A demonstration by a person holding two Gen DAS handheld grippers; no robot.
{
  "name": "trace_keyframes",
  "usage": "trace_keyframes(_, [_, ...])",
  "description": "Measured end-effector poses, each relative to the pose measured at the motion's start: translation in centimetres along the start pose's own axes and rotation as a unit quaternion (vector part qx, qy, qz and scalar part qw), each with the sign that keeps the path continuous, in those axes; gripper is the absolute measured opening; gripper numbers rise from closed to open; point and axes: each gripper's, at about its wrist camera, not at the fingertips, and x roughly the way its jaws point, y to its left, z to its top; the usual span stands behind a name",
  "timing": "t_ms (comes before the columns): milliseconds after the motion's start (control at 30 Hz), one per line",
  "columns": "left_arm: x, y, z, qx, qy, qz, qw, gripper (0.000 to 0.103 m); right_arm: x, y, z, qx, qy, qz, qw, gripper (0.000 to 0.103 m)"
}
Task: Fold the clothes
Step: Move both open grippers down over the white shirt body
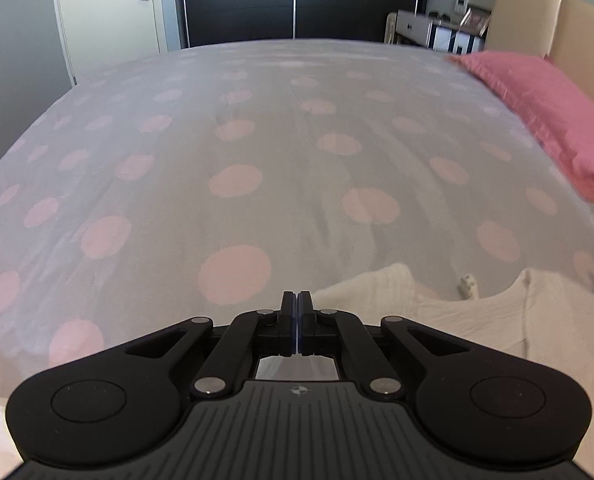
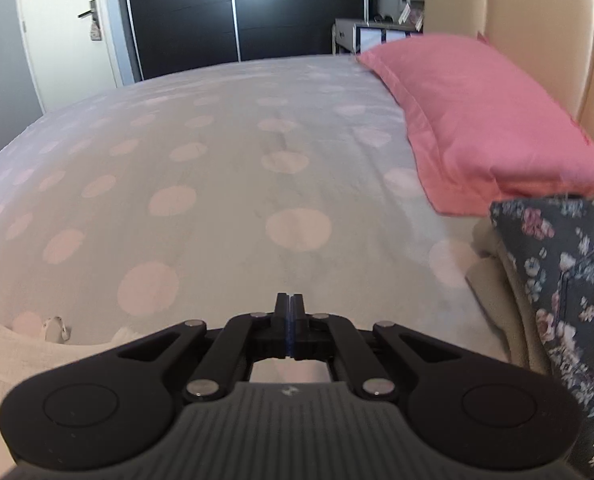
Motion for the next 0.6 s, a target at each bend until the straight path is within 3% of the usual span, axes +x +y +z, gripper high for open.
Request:
trace_keyframes(133, [2.8,-0.4,-1.0,0.015,0.044,0.025,0.9986,0.0,1.5,0.0,-0.8,0.015,0.032,0.018,0.999,0.006])
trace_keyframes(167, [3.1,-0.1,-1.3,0.01,0.047,0.025,0.9986,0.005,1.9,0.1,-1.2,0.015,0.041,0.025,0.999,0.011])
trace_keyframes(200, [3.0,0.4,-1.5,-0.003,0.044,0.019,0.9989,0.01,2.1,0.1,-1.5,0.012,0.047,0.03,0.998,0.023])
trace_keyframes(267, [2.7,1.6,-2.0,-0.021,0.041,0.005,0.9989,0.021,2.5,0.2,-2.2,0.001,0.055,0.034,0.998,0.033])
trace_keyframes(367, [2.2,3.1,-3.1,-0.019,0.05,-0.01,0.9985,0.025,3.0,0.2,-3.3,-0.013,0.066,0.038,0.997,0.035])
trace_keyframes(600, [0.5,6.6,-7.3,-0.009,0.084,-0.003,0.9964,0.029,1.0,-2.5,-5.4,-0.005,0.085,0.023,0.996,0.042])
